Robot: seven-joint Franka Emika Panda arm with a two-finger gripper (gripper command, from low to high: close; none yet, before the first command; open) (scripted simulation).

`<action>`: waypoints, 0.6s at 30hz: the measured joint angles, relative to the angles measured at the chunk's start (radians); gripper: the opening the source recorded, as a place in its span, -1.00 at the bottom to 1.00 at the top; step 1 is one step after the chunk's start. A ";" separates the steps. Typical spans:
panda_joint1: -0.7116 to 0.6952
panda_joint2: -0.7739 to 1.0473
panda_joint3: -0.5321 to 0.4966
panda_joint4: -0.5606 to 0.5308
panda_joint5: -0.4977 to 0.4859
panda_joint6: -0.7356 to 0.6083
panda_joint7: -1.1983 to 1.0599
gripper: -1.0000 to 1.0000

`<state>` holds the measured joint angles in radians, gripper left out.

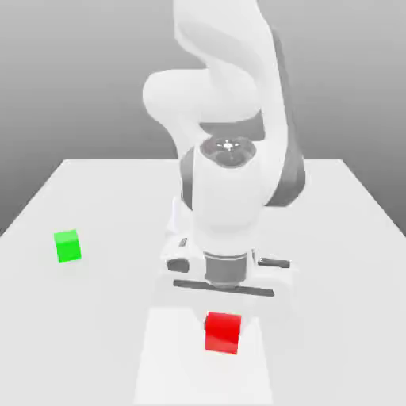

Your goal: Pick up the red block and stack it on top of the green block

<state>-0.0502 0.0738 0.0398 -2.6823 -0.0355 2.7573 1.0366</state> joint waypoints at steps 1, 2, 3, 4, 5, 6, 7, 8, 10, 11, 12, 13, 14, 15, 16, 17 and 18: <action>-0.056 -0.022 -0.027 -0.013 -0.016 -0.009 0.000 -1.00; -0.108 -0.044 -0.051 -0.026 -0.033 -0.016 0.001 -1.00; -0.161 -0.065 -0.070 -0.039 -0.051 -0.023 0.002 -1.00; -0.211 -0.085 -0.093 -0.053 -0.068 -0.029 0.001 -1.00; -0.259 -0.106 -0.115 -0.067 -0.084 -0.034 0.000 -1.00; -0.301 -0.126 -0.136 -0.081 -0.099 -0.040 -0.001 -1.00; -0.338 -0.146 -0.157 -0.094 -0.113 -0.045 -0.004 -1.00; -0.370 -0.167 -0.181 -0.108 -0.126 -0.050 -0.007 -1.00; -0.436 -0.206 -0.238 -0.136 -0.154 -0.061 -0.012 -1.00; -0.474 -0.226 -0.268 -0.150 -0.167 -0.066 -0.015 -1.00; -0.513 -0.246 -0.298 -0.164 -0.180 -0.071 -0.018 -1.00; -0.553 -0.265 -0.327 -0.179 -0.192 -0.075 -0.022 -1.00; -0.593 -0.284 -0.356 -0.193 -0.204 -0.080 -0.026 -1.00; -0.633 -0.303 -0.385 -0.207 -0.215 -0.084 -0.030 -1.00; -0.674 -0.322 -0.413 -0.221 -0.225 -0.089 -0.035 -1.00; -0.715 -0.341 -0.440 -0.235 -0.235 -0.093 -0.040 -1.00; -0.755 -0.359 -0.468 -0.250 -0.244 -0.097 -0.046 -1.00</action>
<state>-0.8056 -0.2849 -0.4280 -2.9321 -0.2795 2.6606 0.9905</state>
